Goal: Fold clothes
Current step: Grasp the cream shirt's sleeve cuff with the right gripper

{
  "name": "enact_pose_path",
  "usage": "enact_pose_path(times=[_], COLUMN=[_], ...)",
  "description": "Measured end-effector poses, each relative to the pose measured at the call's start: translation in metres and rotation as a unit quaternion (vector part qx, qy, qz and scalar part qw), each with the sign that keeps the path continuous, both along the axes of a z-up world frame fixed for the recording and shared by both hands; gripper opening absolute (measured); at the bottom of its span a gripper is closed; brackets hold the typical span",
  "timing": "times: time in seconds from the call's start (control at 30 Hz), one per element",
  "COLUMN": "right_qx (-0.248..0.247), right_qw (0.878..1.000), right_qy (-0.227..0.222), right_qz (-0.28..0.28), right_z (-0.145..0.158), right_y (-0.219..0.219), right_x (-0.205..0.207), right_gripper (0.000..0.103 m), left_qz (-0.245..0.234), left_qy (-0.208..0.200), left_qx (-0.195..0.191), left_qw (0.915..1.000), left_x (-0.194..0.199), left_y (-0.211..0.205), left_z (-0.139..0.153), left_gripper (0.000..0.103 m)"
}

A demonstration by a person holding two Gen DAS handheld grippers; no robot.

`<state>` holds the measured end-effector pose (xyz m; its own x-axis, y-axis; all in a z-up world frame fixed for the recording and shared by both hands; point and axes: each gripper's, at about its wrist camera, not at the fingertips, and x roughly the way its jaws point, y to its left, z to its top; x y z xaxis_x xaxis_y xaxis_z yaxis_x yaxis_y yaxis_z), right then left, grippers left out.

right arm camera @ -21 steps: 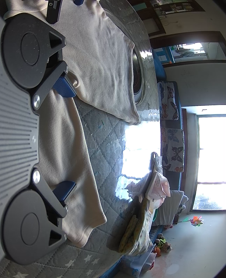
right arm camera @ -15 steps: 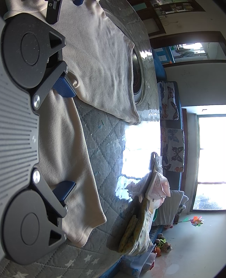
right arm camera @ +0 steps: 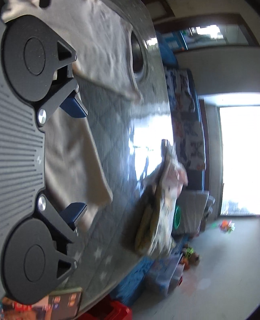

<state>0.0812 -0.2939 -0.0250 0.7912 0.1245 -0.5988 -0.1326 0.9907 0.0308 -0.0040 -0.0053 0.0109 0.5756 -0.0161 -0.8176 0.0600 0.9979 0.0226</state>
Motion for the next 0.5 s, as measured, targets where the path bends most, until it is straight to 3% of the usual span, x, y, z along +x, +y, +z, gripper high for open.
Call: enact_pose_path(times=[0.2,0.27,0.37,0.5], right_qx=[0.013,0.019,0.032,0.044], right_qw=[0.998,0.997,0.996,0.995], right_qy=[0.016,0.024,0.036,0.034], right_qz=[-0.066,-0.072,-0.075,-0.083], right_z=[-0.002,-0.003,-0.007,-0.008], right_y=[-0.039,-0.046,-0.051,-0.054], right_x=[0.013,0.018,0.025,0.025], right_gripper=[0.076,0.064,0.057,0.037], left_qz=[-0.016,-0.024,-0.032,-0.040], left_qy=[-0.012,-0.013,-0.014,-0.014], left_qx=[0.001,0.003,0.006,0.006], left_qw=[0.9998,0.9996,0.9994,0.9991], left_x=[0.000,0.000,0.002,0.009], left_y=[-0.008,-0.012,-0.018,-0.025], left_z=[0.008,0.009,0.011,0.013], left_gripper=[0.103,0.103,0.103,0.103])
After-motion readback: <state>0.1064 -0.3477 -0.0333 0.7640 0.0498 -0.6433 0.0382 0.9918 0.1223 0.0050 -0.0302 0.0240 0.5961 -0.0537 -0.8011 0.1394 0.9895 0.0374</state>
